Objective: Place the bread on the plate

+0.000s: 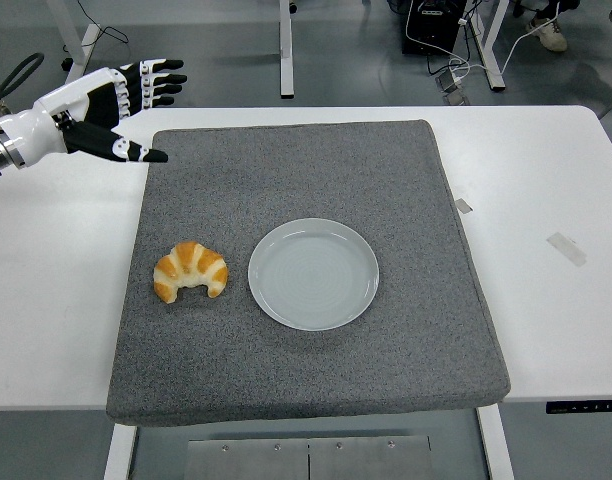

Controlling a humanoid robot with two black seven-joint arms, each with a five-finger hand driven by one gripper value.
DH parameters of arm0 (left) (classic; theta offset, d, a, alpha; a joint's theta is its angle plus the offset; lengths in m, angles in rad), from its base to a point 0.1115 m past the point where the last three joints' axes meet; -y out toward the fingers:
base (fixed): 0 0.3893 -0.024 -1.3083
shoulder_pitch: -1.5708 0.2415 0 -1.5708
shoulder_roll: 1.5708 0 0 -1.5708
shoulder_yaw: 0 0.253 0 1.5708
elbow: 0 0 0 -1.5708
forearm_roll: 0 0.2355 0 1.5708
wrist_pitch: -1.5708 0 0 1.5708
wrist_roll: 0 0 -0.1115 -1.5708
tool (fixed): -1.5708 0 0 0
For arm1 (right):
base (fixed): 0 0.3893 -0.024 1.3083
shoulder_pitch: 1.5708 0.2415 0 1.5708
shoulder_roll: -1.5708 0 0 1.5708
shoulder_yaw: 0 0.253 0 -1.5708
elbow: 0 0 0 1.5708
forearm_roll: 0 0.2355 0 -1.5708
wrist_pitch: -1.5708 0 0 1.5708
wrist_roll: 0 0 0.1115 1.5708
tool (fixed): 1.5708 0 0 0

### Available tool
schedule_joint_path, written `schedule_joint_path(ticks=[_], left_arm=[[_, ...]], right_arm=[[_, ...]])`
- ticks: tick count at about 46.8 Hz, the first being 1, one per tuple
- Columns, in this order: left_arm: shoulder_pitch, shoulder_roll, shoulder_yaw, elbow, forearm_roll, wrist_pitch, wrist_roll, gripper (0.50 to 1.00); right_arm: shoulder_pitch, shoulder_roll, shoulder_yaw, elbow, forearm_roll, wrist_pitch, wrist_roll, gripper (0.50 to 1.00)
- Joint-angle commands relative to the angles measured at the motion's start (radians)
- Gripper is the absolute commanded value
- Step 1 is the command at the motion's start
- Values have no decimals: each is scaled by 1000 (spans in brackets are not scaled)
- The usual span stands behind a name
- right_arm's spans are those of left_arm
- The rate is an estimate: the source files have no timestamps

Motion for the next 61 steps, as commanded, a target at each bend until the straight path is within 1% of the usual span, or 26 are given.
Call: schedule_joint_path(ticks=[1, 10, 14, 17, 23, 29, 36, 39, 49, 54, 57, 61], left_arm=[[-1, 29, 26, -33, 79, 0, -5, 975], [-2, 70, 74, -71, 220, 2, -5, 974], [-2, 80, 77, -92, 307, 5, -5, 971], [-1, 81, 77, -105, 341, 13, -5, 968], [-5, 70, 80, -109, 367, 49, -5, 961], [-10, 61, 78, -112, 454, 91, -5, 954], [-13, 40, 78, -114, 493, 100, -5, 954], [-14, 38, 80, -134, 510, 100, -5, 954], [-13, 23, 80, -151, 622, 105, -5, 954], [-10, 8, 81, -151, 631, 111, -5, 954], [-10, 8, 89, -151, 633, 122, -5, 954], [-13, 8, 123, -151, 634, 152, -5, 954]], right_arm=[[0, 0, 2, 1, 0, 0, -1, 1000], [0, 0, 3, 1, 0, 0, -1, 1000], [0, 0, 3, 1, 0, 0, -1, 1000], [-1, 0, 2, 1, 0, 0, 0, 1000], [0, 0, 2, 1, 0, 0, 0, 1000], [0, 0, 2, 1, 2, 0, 0, 1000], [-1, 0, 0, 1, 0, 0, 0, 1000], [-1, 0, 0, 1, 0, 0, 0, 1000], [-1, 0, -1, 1, 0, 0, -1, 1000], [-1, 0, -1, 1, 2, 0, -1, 1000], [-1, 0, -1, 1, 0, 0, -1, 1000], [0, 0, -1, 1, 0, 0, 0, 1000]])
